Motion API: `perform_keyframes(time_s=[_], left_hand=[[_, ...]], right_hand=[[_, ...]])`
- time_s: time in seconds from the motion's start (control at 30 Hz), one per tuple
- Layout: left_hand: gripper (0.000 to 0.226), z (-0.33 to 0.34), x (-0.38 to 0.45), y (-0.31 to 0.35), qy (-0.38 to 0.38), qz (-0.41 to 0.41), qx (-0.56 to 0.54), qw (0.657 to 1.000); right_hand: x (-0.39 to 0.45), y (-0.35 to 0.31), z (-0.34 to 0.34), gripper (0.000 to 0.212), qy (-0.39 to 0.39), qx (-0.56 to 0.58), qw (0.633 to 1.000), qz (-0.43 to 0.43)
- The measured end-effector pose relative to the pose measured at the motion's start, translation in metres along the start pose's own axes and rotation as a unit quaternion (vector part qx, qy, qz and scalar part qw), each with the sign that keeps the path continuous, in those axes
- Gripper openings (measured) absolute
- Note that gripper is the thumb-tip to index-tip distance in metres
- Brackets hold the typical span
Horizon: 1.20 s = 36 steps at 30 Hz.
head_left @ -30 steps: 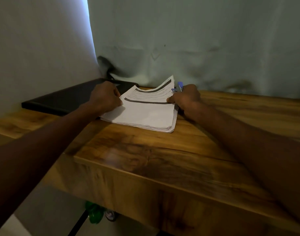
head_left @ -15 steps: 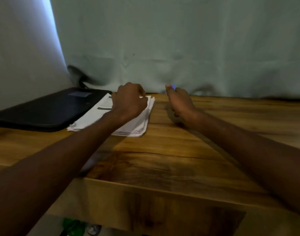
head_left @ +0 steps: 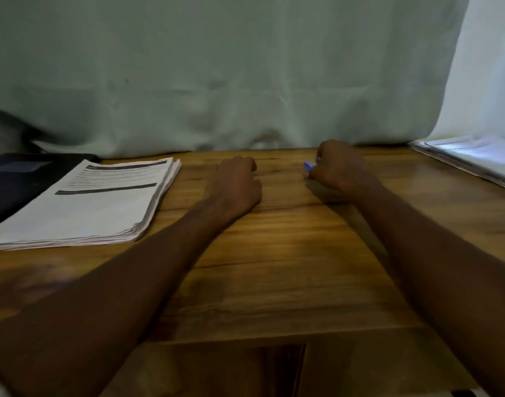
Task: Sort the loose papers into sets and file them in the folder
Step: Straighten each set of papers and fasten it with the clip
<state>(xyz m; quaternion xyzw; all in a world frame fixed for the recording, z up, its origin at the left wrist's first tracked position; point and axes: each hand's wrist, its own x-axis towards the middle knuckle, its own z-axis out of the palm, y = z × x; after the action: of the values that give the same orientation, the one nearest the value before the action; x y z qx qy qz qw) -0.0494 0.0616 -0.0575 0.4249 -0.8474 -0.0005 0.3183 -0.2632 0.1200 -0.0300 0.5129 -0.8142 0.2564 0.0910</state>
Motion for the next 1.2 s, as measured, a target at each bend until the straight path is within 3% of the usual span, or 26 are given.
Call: perform_keyframes(time_s=[0.17, 0.37, 0.6, 0.67, 0.77, 0.83, 1.0, 1.2], left_hand=[[0.038, -0.004, 0.005, -0.027, -0.022, -0.062, -0.009, 0.998], [0.031, -0.002, 0.005, -0.030, -0.034, -0.054, -0.002, 0.998], [0.031, -0.004, 0.002, -0.029, -0.040, -0.044, -0.005, 0.998], [0.037, -0.006, 0.000, -0.025, -0.008, -0.037, -0.015, 0.999], [0.054, -0.010, 0.000, -0.022, 0.102, -0.034, -0.060, 0.992], [0.056, -0.015, 0.003, -0.011, 0.149, -0.035, -0.104, 0.983], [0.059, -0.005, 0.002, 0.030, 0.141, 0.006, -0.132, 0.981], [0.061, 0.023, 0.008, 0.132, 0.129, 0.055, -0.222, 0.965]], right_hand=[[-0.004, 0.037, -0.009, 0.049, -0.023, -0.024, 0.993, 0.111], [-0.018, 0.047, -0.014, 0.057, -0.002, -0.089, 0.962, 0.259], [-0.022, 0.045, -0.011, 0.063, 0.042, -0.096, 0.954, 0.282], [-0.024, 0.035, -0.012, 0.056, 0.099, -0.094, 0.963, 0.233], [-0.030, 0.009, -0.013, 0.038, 0.148, -0.027, 0.981, 0.119], [-0.039, -0.009, -0.017, 0.039, 0.168, 0.011, 0.985, 0.042], [-0.060, -0.013, -0.035, 0.036, 0.232, 0.041, 0.965, -0.111], [-0.079, 0.074, -0.075, 0.040, 0.296, 0.039, 0.949, -0.101]])
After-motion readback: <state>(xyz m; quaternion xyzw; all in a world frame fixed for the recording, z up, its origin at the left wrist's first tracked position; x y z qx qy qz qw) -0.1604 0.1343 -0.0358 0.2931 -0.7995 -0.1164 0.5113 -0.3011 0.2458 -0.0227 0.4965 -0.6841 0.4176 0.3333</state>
